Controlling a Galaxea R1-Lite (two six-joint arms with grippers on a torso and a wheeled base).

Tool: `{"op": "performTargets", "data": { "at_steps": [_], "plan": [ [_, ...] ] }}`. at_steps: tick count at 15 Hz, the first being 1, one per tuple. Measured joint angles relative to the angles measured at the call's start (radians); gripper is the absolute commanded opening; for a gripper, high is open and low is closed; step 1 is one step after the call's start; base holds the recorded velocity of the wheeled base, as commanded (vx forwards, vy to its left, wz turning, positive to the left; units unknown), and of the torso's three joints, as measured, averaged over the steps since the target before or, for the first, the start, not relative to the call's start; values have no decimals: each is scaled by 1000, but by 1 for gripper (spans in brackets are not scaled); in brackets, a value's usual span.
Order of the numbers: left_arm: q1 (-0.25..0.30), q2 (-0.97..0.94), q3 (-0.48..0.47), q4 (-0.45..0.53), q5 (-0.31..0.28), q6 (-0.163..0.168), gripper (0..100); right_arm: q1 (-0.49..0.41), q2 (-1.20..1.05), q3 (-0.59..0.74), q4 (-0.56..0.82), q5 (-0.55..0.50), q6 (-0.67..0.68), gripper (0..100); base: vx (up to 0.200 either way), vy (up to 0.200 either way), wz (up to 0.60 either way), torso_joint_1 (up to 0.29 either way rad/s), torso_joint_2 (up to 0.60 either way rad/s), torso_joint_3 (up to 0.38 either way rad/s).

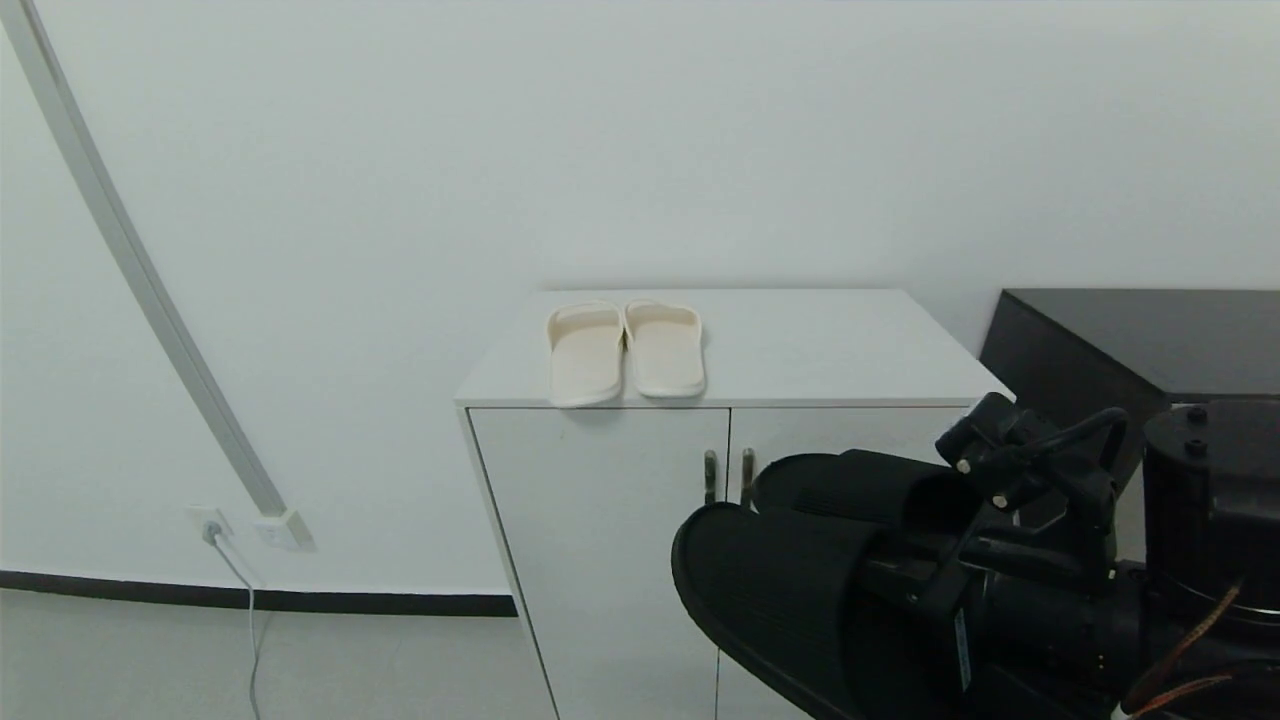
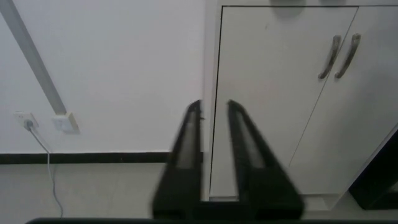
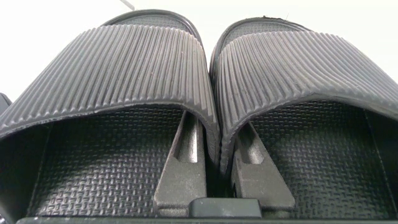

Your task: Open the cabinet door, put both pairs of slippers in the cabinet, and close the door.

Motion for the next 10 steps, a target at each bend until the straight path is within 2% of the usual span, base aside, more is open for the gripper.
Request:
{"op": "performTargets", "data": {
  "at_steps": [10],
  "plan": [
    [0, 0, 0, -1, 1, -1, 100, 0, 6, 8, 0, 1, -4, 0, 0, 0, 0, -168, 497, 324]
  ]
}}
